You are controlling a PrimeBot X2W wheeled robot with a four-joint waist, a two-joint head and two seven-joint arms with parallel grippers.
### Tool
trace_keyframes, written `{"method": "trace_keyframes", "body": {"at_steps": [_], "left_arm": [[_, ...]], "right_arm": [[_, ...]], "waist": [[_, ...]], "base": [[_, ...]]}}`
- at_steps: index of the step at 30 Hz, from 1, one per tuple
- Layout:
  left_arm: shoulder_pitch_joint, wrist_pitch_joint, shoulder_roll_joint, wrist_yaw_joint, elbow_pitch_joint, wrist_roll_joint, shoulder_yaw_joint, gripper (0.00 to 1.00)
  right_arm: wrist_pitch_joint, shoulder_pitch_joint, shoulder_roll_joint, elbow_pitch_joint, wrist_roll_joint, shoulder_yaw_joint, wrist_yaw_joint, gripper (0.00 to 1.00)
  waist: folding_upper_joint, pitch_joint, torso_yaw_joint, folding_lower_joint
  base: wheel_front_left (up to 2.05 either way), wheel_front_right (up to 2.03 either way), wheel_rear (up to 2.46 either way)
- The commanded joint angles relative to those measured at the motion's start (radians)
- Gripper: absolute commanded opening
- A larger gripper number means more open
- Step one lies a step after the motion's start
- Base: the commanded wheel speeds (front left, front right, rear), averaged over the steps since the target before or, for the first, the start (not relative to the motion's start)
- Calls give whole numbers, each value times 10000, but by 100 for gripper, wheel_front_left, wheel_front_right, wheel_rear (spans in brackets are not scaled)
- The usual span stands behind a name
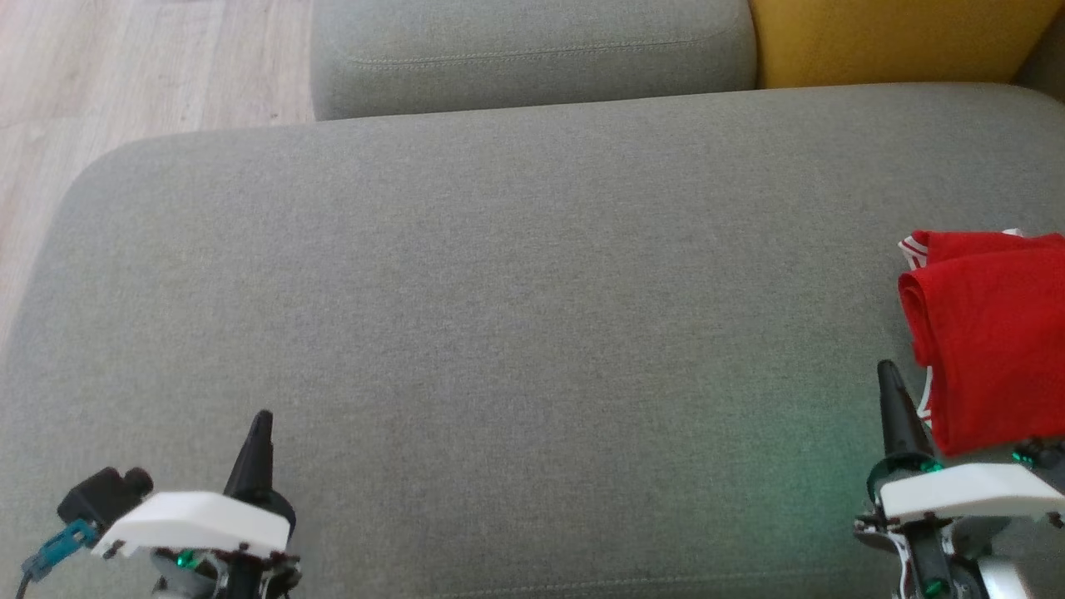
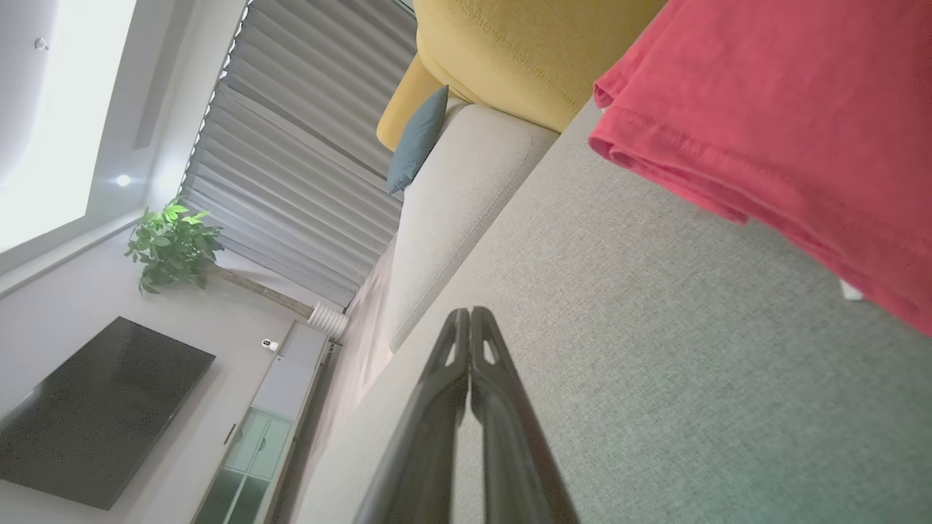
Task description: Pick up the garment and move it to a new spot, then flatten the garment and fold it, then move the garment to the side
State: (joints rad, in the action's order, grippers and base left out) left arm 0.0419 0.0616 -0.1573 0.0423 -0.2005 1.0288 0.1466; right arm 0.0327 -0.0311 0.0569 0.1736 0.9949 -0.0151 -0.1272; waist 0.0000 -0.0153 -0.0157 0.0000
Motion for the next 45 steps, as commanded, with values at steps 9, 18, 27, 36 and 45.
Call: {"method": "trace_keyframes", "body": {"at_steps": [9, 18, 27, 36, 45], "left_arm": [[-750, -242, 72, -379, 137, 1157, -653, 0], [-891, -480, 216, -645, 26, 2132, -964, 0], [-1017, -695, 346, -881, -74, 2996, -1244, 0], [-1159, -939, 496, -1147, -186, 3965, -1563, 0], [-1302, -1185, 647, -1414, -299, 4931, -1885, 0]], "right_arm": [[92, 668, 219, -151, 1248, -49, -23, 0], [165, 803, 224, 14, 2281, -149, -25, 0], [232, 923, 225, 161, 3197, -242, -27, 0], [312, 1058, 224, 326, 4223, -351, -30, 0], [394, 1194, 220, 491, 5247, -464, -32, 0]], "waist": [[0, 21, 27, 0], [0, 40, 53, 0], [0, 58, 75, 0], [0, 78, 101, 0], [0, 98, 126, 0]], "base": [[0, 0, 0], [0, 0, 0], [0, 0, 0], [0, 0, 0], [0, 0, 0]]}}
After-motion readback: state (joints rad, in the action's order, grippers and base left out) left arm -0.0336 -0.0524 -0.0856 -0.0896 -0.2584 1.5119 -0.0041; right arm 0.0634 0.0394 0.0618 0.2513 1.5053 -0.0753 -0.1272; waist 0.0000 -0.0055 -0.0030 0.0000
